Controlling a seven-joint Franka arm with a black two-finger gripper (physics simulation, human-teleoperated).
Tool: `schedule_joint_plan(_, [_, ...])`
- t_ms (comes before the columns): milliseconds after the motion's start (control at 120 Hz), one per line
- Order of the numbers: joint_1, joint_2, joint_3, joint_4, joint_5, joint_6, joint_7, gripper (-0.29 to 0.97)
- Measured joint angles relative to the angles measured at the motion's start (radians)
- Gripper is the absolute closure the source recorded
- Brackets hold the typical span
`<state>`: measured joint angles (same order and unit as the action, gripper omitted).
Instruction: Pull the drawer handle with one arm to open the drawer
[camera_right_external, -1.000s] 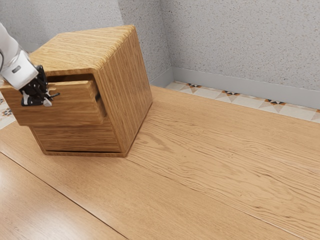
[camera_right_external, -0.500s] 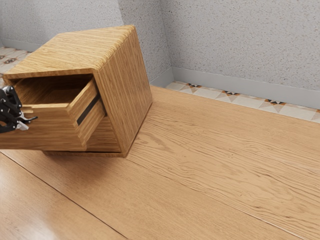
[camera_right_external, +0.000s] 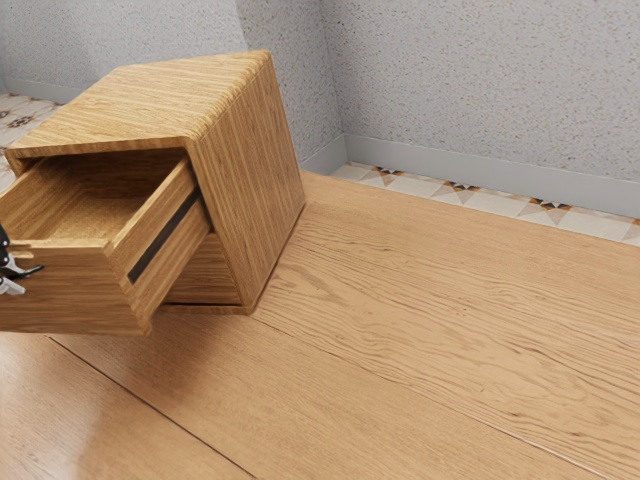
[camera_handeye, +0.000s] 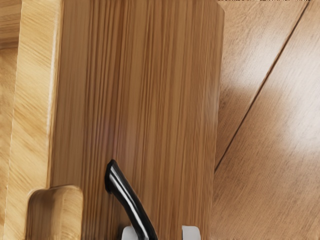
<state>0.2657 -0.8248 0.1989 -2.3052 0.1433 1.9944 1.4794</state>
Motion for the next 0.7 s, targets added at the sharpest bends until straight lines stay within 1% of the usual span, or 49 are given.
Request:
schedule_joint_plan(167, [0.003,-0.040,-0.003,-0.019,0.000,-0.027,0.005,0.76])
schedule_joint_plan(317, [0.003,-0.053,-0.003,-0.022,0.000,-0.052,0.008,0.75])
schedule_joint_plan(700, [0.002,-0.084,-0.004,-0.024,0.000,-0.120,0.013,0.63])
